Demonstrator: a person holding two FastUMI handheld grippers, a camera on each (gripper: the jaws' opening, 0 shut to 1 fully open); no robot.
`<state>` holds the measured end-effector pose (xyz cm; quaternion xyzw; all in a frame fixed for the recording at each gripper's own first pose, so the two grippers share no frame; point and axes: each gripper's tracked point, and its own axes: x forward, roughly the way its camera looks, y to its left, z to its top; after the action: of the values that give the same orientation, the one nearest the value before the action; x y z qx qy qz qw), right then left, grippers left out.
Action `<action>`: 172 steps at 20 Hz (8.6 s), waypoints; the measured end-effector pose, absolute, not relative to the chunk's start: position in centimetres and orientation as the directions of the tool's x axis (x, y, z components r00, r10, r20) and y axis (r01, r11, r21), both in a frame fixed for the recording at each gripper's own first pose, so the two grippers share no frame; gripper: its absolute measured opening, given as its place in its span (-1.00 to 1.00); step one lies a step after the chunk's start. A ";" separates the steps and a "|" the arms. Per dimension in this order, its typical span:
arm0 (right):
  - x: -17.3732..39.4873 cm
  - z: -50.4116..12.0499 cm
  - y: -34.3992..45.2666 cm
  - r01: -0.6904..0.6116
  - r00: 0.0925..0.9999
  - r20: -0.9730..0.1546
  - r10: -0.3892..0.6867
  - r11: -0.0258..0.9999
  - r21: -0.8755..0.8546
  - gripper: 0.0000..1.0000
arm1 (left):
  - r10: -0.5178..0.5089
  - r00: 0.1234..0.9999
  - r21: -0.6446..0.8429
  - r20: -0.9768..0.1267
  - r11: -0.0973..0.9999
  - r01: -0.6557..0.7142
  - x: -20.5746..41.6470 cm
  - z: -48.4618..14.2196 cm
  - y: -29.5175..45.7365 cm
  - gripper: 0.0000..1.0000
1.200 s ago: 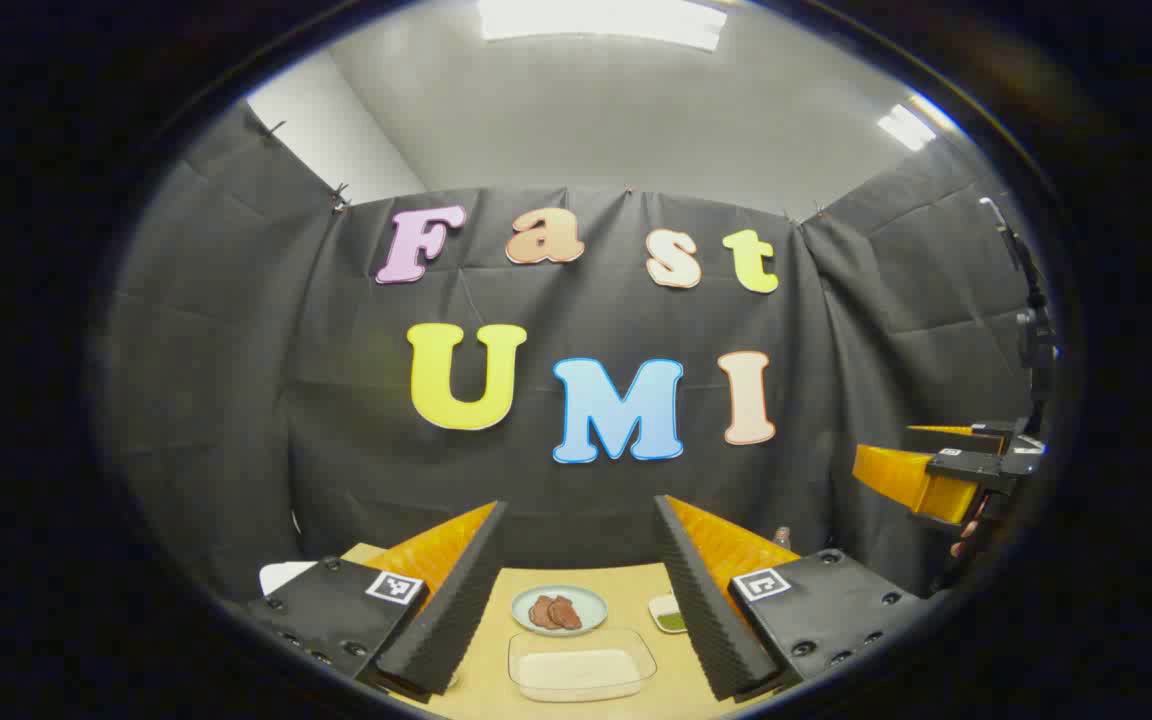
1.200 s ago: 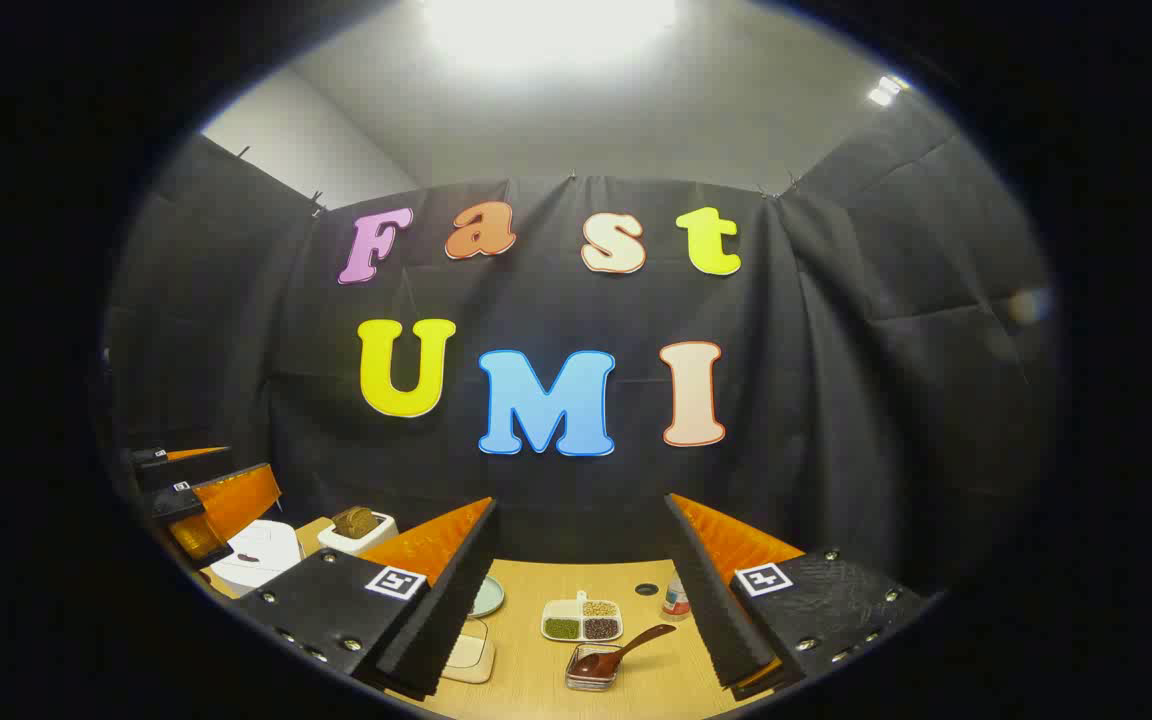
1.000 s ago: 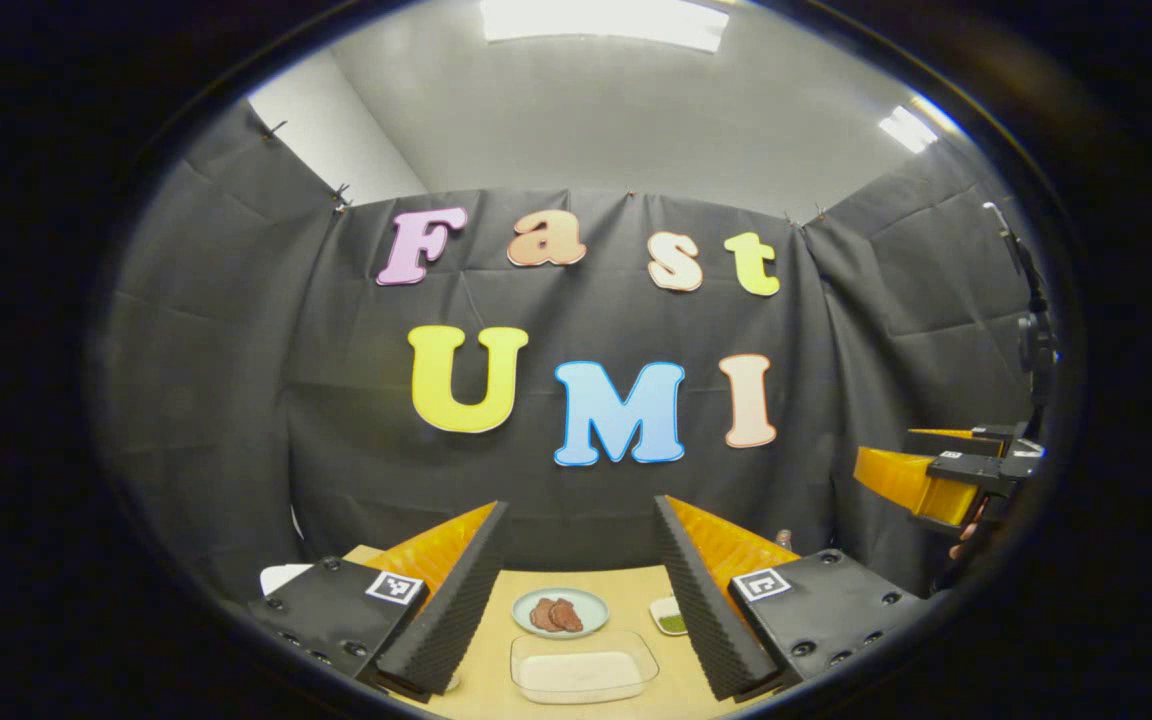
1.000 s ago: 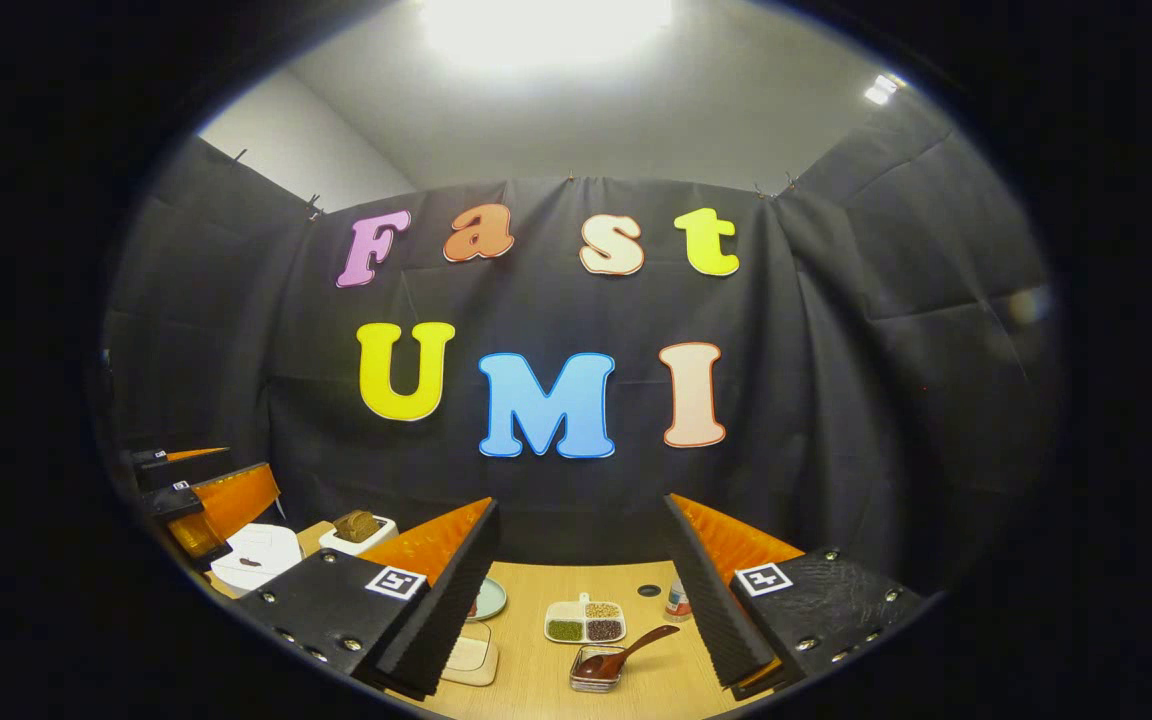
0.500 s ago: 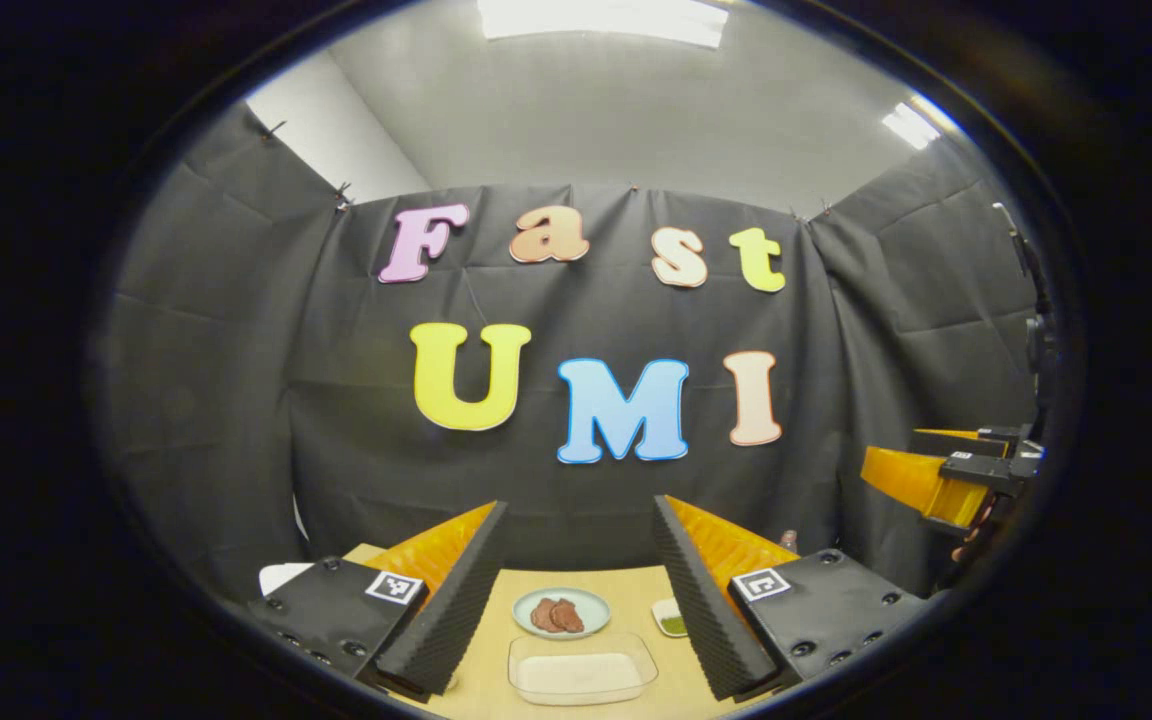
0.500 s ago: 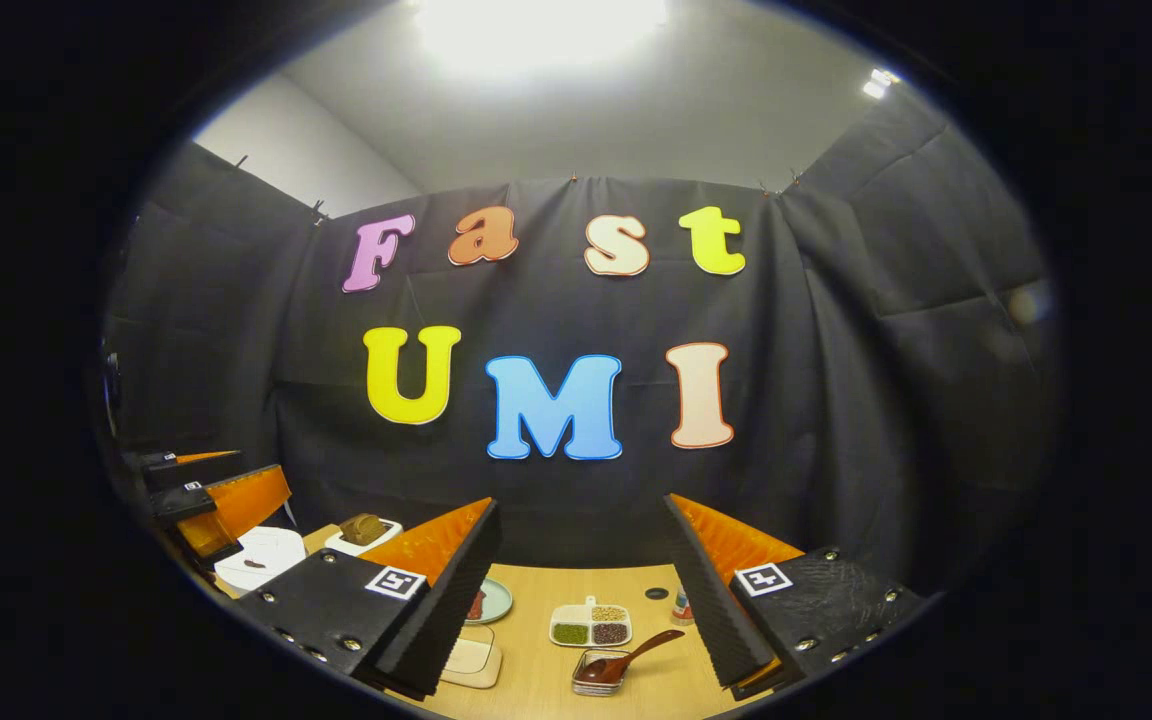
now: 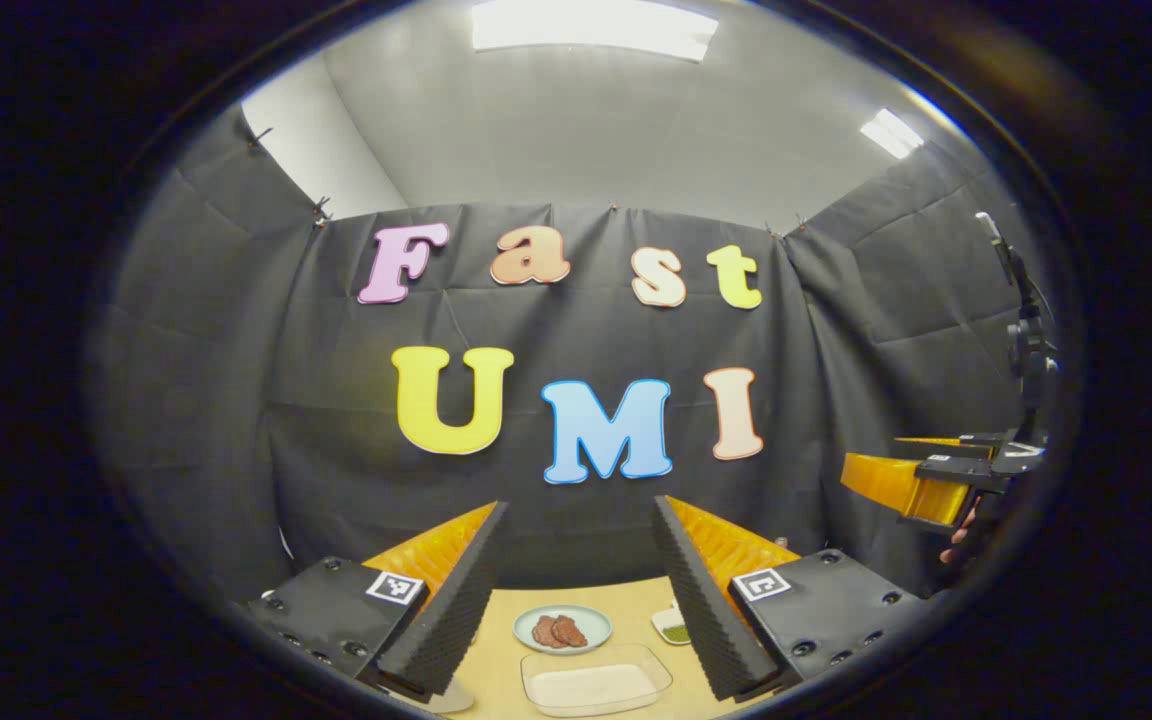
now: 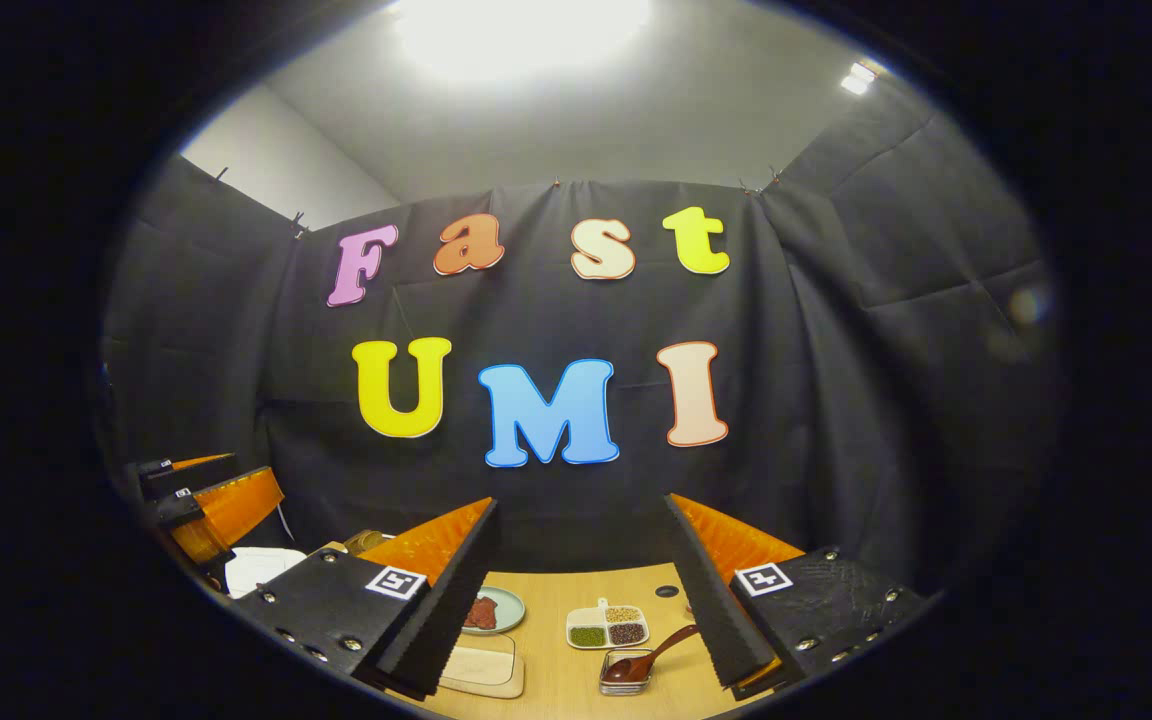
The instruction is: Close the left gripper, press the button to open the rice cooker; take a wooden spoon from the chopstick holder with the right hand, scoop a spoonful of rice and pour it into the rice cooker, then put the wooden spoon back into the chopstick holder.
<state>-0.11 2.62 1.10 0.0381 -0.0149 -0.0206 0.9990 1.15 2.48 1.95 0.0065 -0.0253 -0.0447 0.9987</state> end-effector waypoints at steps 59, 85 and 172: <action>4.8 -5.6 3.0 -0.027 0.993 -0.111 0.031 0.999 0.044 0.94 | 0.257 0.964 -0.033 -0.070 0.965 -0.260 2.7 -6.3 24.1 0.79; 9.0 -25.5 -9.9 0.140 0.931 -0.355 -0.087 0.982 0.128 0.95 | 0.157 0.972 -0.066 -0.175 0.983 -0.171 5.1 -8.7 13.1 0.97; 15.9 -28.7 21.7 -0.030 0.817 -0.313 0.484 0.578 0.816 -0.83 | 0.301 0.939 0.067 -0.164 0.953 -0.294 -1.8 -13.3 26.4 0.97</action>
<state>15.94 21.73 -28.74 0.4338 0.2619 0.1513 0.8487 -1.84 26.38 -13.32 0.0207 0.0867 0.1512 0.9845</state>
